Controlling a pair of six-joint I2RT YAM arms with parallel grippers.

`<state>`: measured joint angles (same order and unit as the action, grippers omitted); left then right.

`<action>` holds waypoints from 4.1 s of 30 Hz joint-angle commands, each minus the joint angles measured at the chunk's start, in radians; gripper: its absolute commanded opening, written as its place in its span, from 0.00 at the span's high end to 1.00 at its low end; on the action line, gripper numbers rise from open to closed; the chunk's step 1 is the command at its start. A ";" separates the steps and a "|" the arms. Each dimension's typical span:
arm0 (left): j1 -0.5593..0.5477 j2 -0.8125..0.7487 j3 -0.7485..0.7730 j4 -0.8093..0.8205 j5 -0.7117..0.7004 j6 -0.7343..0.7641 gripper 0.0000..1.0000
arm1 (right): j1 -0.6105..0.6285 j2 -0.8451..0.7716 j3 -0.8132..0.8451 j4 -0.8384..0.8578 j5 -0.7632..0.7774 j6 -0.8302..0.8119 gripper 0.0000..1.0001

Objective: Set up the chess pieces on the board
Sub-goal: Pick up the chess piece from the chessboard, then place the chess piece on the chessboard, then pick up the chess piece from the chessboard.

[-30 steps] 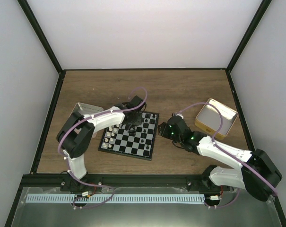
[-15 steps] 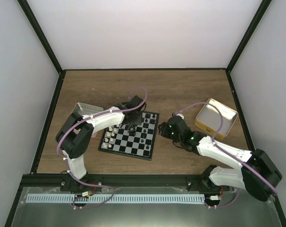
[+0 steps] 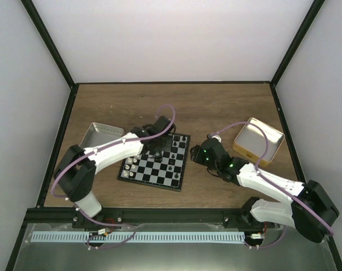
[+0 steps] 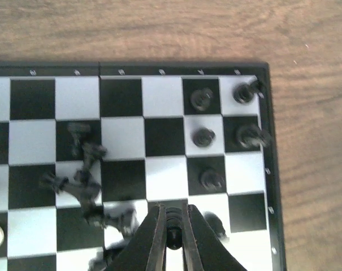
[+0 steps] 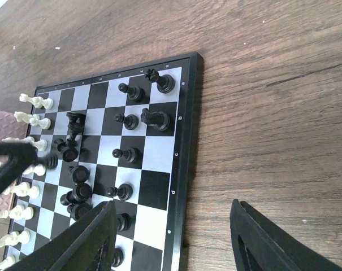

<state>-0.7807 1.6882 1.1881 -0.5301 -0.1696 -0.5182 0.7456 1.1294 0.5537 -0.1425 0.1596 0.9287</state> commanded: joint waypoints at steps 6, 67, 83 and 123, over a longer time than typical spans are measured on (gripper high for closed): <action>-0.140 -0.172 -0.191 -0.012 -0.027 -0.132 0.90 | -0.006 -0.034 -0.016 -0.008 0.033 0.008 0.44; -0.299 -0.176 -0.240 0.031 -0.058 -0.215 0.73 | -0.007 -0.037 -0.024 -0.004 0.040 -0.003 0.43; -0.059 -0.305 -0.304 0.099 -0.128 -0.288 0.64 | -0.006 0.066 0.097 0.091 -0.160 -0.247 0.45; 0.222 -0.753 -0.590 0.191 -0.186 -0.309 0.61 | 0.123 0.920 0.920 -0.248 -0.220 -0.605 0.64</action>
<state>-0.5667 0.9463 0.6174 -0.3527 -0.3546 -0.8402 0.8665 2.0357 1.4319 -0.3565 -0.0784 0.3466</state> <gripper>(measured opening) 0.395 0.370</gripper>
